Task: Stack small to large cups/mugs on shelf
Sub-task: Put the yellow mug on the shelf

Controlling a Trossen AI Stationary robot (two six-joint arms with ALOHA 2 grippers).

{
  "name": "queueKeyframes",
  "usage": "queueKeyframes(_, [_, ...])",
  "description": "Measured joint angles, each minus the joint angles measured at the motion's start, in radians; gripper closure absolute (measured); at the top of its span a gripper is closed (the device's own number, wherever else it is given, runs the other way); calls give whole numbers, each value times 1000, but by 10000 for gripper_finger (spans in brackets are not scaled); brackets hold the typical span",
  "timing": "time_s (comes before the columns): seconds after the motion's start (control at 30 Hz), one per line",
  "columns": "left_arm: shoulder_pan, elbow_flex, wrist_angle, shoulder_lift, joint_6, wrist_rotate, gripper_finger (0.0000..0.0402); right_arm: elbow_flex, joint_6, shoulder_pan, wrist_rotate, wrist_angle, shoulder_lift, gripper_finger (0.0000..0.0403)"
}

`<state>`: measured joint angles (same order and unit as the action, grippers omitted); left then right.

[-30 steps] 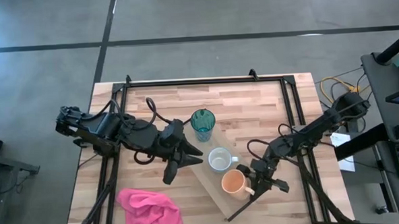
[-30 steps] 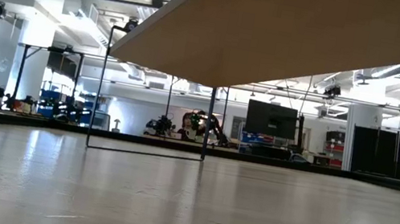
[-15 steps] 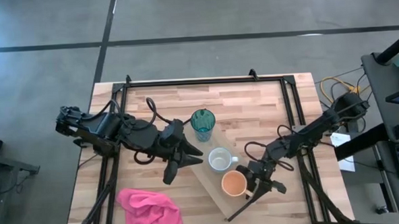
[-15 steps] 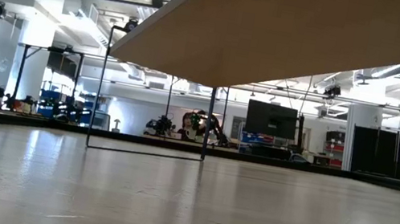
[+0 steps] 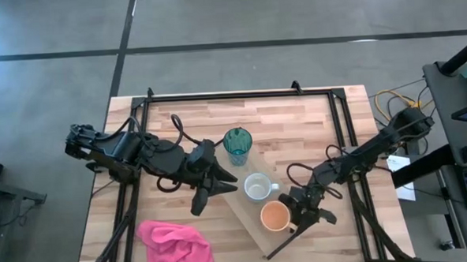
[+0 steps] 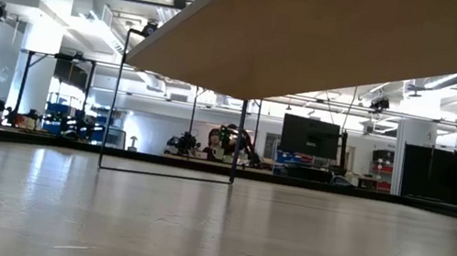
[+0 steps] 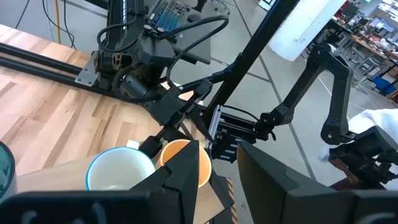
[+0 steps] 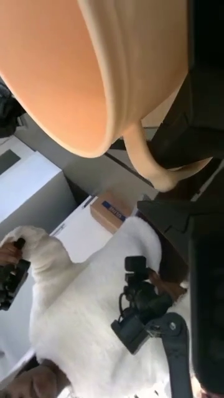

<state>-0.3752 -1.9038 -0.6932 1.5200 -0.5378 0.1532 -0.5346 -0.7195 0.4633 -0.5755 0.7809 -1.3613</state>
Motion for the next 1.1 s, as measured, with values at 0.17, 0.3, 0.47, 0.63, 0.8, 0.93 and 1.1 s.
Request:
queueKeyframes(0.17, [0, 0, 0, 0, 0, 0, 306, 0, -10, 4, -10, -25, 18, 326])
queueKeyframes(0.3, [0, 0, -2, 0, 0, -2, 306, -1, 12, 4, -6, -77, 35, 326])
queueKeyframes(0.47, [0, 0, -4, 0, 0, -14, 306, -2, 20, 4, -3, -95, 43, 319])
queueKeyframes(0.63, [0, 1, -4, 0, 0, -17, 306, -2, 20, 4, 0, -99, 45, 302])
queueKeyframes(0.8, [0, 1, -4, 0, 0, -17, 306, -2, 25, 4, 0, -102, 46, 282])
queueKeyframes(0.93, [0, 1, -4, 0, 0, -17, 306, -1, 68, 4, 0, -111, 46, 272])
queueKeyframes(1.1, [0, 1, -4, 0, 0, -18, 306, -1, 81, 4, 0, -120, 46, 271])
